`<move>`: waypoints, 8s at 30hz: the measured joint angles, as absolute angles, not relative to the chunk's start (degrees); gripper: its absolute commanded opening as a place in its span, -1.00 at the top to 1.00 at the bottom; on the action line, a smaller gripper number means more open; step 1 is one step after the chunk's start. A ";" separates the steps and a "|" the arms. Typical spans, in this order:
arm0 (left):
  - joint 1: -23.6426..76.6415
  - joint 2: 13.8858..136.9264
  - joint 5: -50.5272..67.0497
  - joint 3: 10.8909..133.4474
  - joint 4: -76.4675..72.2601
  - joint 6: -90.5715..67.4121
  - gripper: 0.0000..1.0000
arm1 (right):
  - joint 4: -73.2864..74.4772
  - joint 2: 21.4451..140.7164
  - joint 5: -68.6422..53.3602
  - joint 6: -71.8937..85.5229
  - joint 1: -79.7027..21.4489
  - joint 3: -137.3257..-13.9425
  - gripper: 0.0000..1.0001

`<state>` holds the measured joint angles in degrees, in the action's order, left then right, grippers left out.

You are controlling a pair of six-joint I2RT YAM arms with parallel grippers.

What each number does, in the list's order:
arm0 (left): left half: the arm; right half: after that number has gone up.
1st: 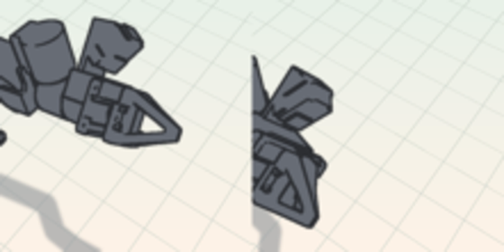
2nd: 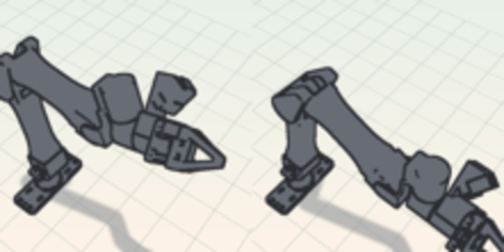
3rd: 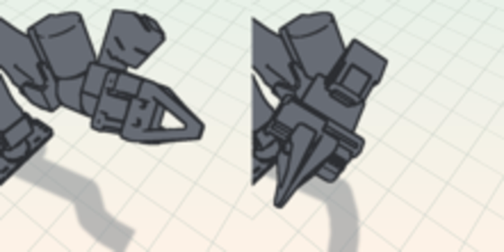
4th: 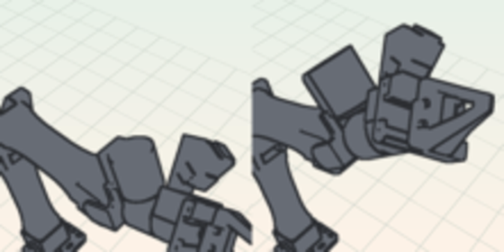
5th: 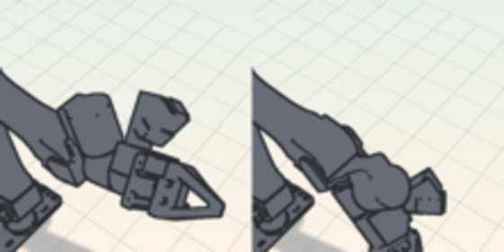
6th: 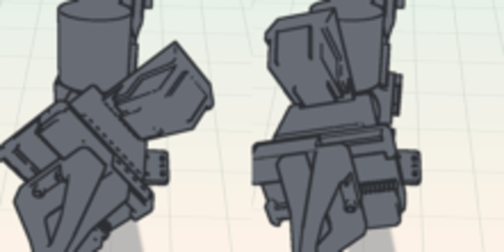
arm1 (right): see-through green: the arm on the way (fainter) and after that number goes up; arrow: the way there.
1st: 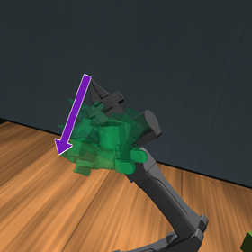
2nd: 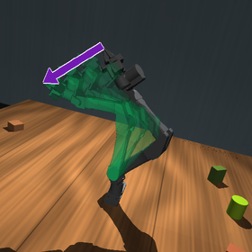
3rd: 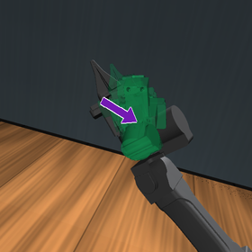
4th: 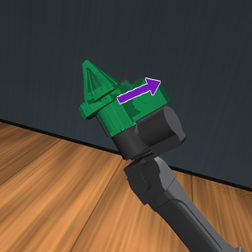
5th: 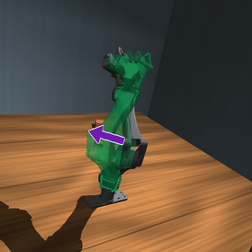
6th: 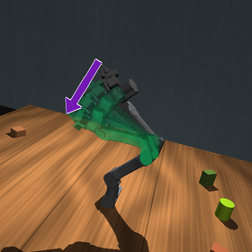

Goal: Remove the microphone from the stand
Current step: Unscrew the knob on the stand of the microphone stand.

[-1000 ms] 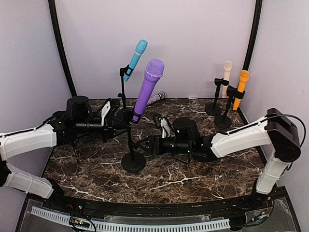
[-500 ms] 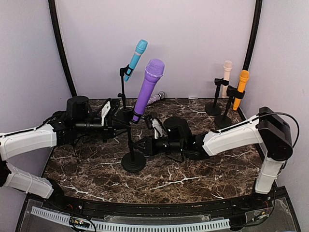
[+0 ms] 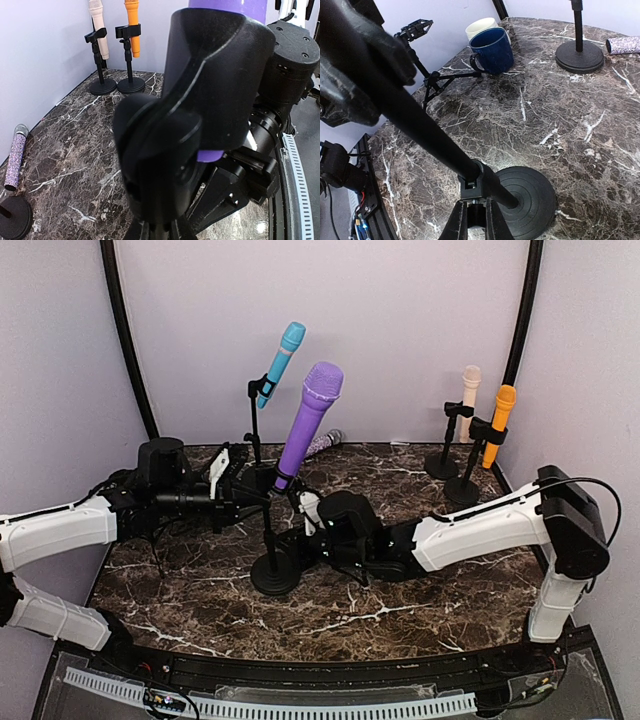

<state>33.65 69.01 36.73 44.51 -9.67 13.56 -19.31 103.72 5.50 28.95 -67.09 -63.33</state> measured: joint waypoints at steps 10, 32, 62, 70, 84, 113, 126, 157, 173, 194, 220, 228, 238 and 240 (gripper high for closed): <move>33.52 68.99 35.55 44.53 -9.72 14.00 1.00 | -12.95 105.43 17.74 26.59 -69.97 -68.07 1.00; 33.71 69.73 35.11 44.64 -10.72 14.41 1.00 | -14.57 99.61 11.49 32.29 -66.43 -56.62 -0.66; 34.02 69.80 34.81 44.66 -10.85 14.44 1.00 | -31.16 105.71 -12.49 65.76 -60.07 -58.70 -0.25; 34.15 69.80 34.61 44.73 -10.81 14.61 1.00 | -34.39 108.66 -14.26 67.90 -60.05 -59.51 -0.08; 34.37 69.80 34.28 44.75 -10.79 14.70 1.00 | -37.04 110.08 -15.07 68.60 -59.83 -60.20 0.22; 34.72 69.80 33.19 44.86 -10.61 14.81 1.00 | -29.45 109.25 -11.49 56.12 -61.01 -62.63 1.00; 34.89 69.84 32.56 44.97 -10.63 14.90 1.00 | -16.71 108.25 0.01 46.54 -64.07 -67.31 0.07; 39.62 69.25 15.57 44.91 -10.52 2.48 1.00 | -30.24 96.40 -1.37 38.35 -61.28 -51.18 0.17; 43.05 69.80 9.85 44.91 -11.64 2.66 1.00 | -29.36 101.03 4.80 33.52 -65.76 -54.06 0.39; 43.42 69.19 8.43 44.10 -12.25 2.92 1.00 | -26.74 104.09 11.35 30.30 -67.55 -59.35 1.00; 44.53 68.34 6.33 43.40 -12.10 2.92 1.00 | -13.19 107.92 37.17 3.66 -75.57 -68.84 1.00; 44.53 68.75 6.31 43.38 -11.86 2.92 1.00 | -12.93 109.93 42.92 -7.22 -77.28 -70.61 0.96; 44.53 69.23 5.91 43.33 -11.00 2.90 1.00 | -12.73 108.71 44.82 -8.23 -78.19 -68.23 -0.26; 44.53 69.25 5.89 43.33 -11.00 2.87 1.00 | -12.75 105.51 43.70 -5.82 -78.70 -64.97 -0.34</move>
<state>44.53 69.25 5.89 43.33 -11.00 2.87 -12.75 105.51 43.70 -5.82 -78.70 -64.97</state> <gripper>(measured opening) 0.115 0.619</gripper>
